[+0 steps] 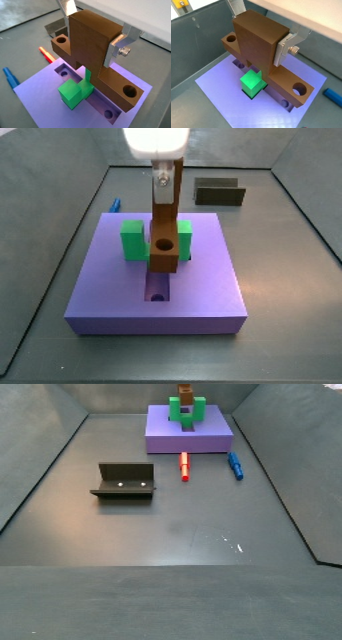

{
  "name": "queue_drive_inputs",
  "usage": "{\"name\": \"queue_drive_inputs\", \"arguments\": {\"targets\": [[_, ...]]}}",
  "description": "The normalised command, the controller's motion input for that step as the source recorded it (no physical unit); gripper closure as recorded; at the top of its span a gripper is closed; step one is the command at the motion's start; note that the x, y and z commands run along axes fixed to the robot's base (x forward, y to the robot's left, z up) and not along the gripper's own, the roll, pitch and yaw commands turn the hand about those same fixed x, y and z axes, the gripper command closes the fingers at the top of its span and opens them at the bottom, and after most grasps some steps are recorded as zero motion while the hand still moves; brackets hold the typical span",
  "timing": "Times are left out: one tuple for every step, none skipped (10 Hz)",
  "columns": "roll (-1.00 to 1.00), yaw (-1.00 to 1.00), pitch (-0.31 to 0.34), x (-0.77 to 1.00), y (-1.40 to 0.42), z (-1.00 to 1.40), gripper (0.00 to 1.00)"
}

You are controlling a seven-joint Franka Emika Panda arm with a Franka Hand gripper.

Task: Pick up the brown object. Move up. Move to above the board. Insert the brown object.
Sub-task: Insert the brown object.

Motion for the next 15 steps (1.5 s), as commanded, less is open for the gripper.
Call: {"name": "queue_drive_inputs", "arguments": {"targets": [[-0.22,-0.20,-0.126,-0.03,0.00,-0.22,1.00],[-0.17,-0.21,-0.131,-0.09,0.00,-0.22,1.00],[0.00,-0.13,-0.043,-0.15,0.02,-0.17,1.00],[0.00,-0.11,-0.021,-0.17,0.07,-0.11,1.00],[-0.05,-0.11,-0.014,-0.30,0.20,0.00,1.00],[-0.08,-0.11,-0.014,-0.20,0.13,0.06,1.00],[-0.09,-0.08,-0.014,-0.07,0.05,0.03,1.00],[-0.07,-0.01,-0.009,0.00,0.00,0.00,1.00],[-0.01,0.00,0.000,0.03,0.00,0.00,1.00],[0.00,0.00,0.000,0.02,0.00,-0.07,1.00],[0.00,0.00,0.000,0.00,-0.09,-0.12,1.00],[0.00,0.00,0.000,0.00,-0.13,-0.12,1.00],[0.00,0.03,-0.003,0.00,-0.14,-0.12,1.00],[0.00,0.02,-0.020,0.00,-0.09,-0.15,1.00],[0.01,0.07,-0.007,0.00,0.00,-0.21,1.00]]}}
